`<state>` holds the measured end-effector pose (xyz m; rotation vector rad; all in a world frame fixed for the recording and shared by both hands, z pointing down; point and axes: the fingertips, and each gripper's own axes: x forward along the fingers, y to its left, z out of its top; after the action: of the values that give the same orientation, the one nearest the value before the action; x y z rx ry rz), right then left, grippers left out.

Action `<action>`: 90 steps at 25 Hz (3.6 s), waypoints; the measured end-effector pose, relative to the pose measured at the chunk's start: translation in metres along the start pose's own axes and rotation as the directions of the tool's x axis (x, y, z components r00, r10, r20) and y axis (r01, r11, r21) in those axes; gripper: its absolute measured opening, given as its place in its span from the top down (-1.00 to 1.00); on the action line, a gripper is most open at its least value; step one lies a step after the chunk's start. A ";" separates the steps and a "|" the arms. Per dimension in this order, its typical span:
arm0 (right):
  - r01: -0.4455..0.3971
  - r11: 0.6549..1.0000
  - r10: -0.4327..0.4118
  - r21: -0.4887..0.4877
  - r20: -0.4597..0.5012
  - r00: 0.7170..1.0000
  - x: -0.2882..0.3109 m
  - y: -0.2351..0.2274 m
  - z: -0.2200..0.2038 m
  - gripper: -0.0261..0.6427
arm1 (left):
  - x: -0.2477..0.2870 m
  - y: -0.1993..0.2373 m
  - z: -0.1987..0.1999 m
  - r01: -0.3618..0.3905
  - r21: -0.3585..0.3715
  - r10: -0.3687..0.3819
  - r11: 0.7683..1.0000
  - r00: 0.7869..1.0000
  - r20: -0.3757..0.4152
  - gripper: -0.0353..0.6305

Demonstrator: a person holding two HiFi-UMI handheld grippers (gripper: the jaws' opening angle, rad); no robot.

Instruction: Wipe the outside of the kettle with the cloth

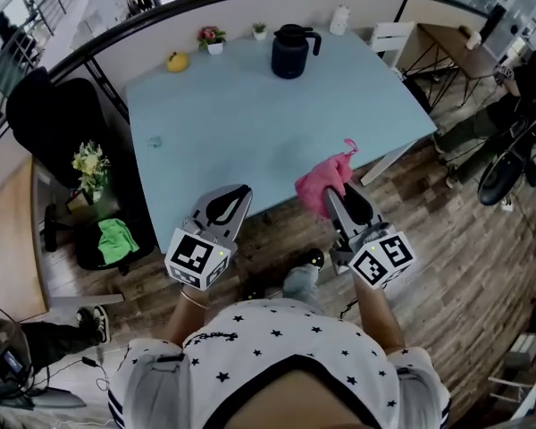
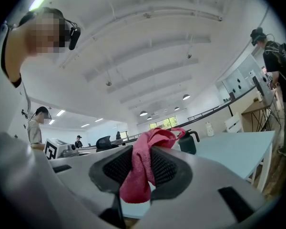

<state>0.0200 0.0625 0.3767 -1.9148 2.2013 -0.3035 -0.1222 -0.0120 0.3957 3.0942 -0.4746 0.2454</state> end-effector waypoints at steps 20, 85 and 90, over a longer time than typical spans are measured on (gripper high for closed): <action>-0.104 0.992 0.106 0.071 -0.023 0.994 0.031 -0.150 0.021 0.59 | 0.134 -0.005 0.022 -0.125 0.010 0.125 0.992 0.991 -0.046 0.78; -0.133 0.959 0.030 -0.249 -0.378 0.925 0.478 -0.244 -0.049 0.59 | 0.195 0.236 -0.021 -0.494 -0.176 0.488 0.851 0.869 -0.077 0.78; -0.116 0.961 0.006 -0.251 -0.399 0.917 0.482 -0.260 -0.058 0.60 | 0.182 0.236 -0.021 -0.567 -0.174 0.559 0.805 0.824 -0.095 0.78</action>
<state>0.1849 -0.4490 0.4967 -2.0641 2.6822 -0.4331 -0.0240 -0.2907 0.4394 2.6664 -1.3280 0.2368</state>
